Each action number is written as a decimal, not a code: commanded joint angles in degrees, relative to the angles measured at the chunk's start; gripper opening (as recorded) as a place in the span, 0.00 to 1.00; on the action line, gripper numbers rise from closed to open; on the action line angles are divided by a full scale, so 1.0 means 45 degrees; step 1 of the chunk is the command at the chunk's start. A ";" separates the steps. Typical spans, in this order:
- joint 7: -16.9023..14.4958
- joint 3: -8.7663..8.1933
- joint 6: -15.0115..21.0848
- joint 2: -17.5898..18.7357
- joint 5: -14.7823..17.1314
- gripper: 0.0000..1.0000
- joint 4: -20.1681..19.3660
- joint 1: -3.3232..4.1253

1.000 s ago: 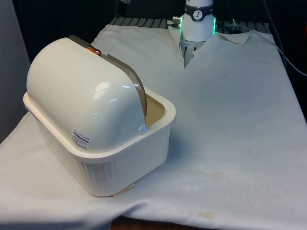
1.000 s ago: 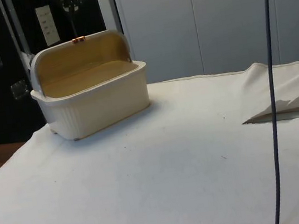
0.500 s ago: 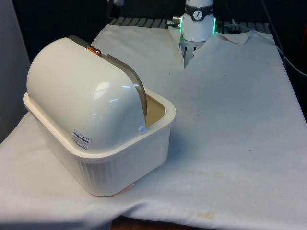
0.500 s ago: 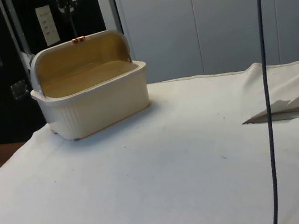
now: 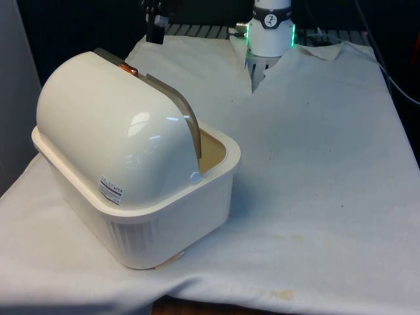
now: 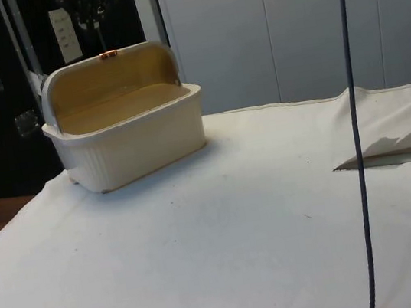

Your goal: Open the lid, then close it.

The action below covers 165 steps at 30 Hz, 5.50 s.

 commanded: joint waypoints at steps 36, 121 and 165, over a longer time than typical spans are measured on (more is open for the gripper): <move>-0.2266 -0.0726 -0.1057 0.1757 0.1031 0.00 0.2152 -0.0458; -0.3629 -0.0700 -0.4354 0.2228 0.1579 0.00 0.2470 0.0013; -0.3158 0.0535 -0.4163 -0.0904 0.1528 0.00 -0.2470 0.0700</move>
